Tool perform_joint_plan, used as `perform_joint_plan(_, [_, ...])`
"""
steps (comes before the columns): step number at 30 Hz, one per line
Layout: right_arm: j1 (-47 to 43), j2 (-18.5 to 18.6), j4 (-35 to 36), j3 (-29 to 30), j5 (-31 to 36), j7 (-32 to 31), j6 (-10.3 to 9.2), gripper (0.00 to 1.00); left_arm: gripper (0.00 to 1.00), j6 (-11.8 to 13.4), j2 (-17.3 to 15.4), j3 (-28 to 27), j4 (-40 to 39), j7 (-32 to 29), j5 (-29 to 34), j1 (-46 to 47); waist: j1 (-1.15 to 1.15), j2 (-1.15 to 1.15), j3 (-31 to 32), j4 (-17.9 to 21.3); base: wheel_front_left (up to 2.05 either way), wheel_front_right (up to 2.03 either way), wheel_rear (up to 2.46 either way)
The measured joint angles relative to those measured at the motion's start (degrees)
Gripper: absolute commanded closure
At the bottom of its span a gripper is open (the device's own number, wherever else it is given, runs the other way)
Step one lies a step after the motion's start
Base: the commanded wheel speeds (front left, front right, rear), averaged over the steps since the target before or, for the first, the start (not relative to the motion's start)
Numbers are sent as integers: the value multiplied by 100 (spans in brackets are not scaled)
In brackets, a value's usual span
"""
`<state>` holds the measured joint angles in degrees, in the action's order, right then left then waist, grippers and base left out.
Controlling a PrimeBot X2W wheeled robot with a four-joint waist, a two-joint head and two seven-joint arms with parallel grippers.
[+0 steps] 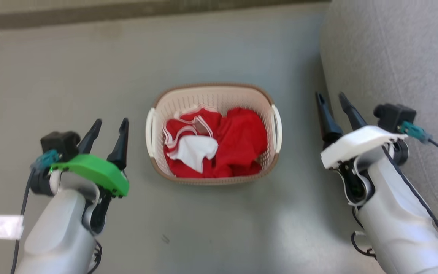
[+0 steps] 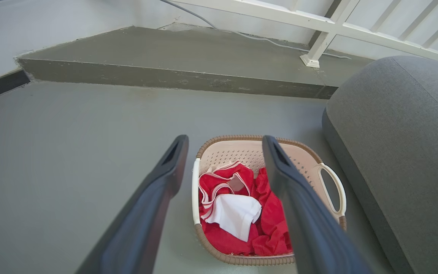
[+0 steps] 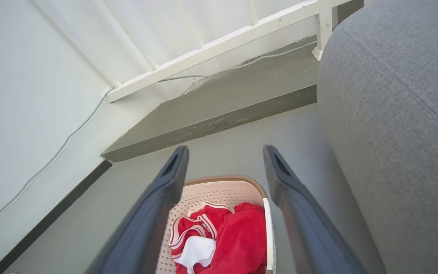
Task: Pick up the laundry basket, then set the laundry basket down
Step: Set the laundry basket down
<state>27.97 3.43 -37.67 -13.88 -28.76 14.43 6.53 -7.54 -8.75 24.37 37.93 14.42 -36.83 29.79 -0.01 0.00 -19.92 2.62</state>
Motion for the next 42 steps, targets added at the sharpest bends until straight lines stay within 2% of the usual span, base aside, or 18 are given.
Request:
perform_joint_plan(10, [-670,-18,525,299,229,0,1,0,0,0,66,-486,-559,0,304,-681,0,0,817,-99,0,0,0])
perform_joint_plan(19, [-1239,-11,887,594,394,0,1,0,0,0,297,-637,-1025,0,550,-1123,0,0,1437,-207,0,0,0])
perform_joint_plan(24, [-1590,-19,993,637,474,0,2,0,0,0,310,-866,-1285,1,667,-1367,0,0,1698,-284,0,0,0])
perform_joint_plan(42, [-1890,-27,1522,804,790,0,2,0,0,1,433,-1224,-1956,1,999,-1859,0,0,1811,-295,0,0,0])
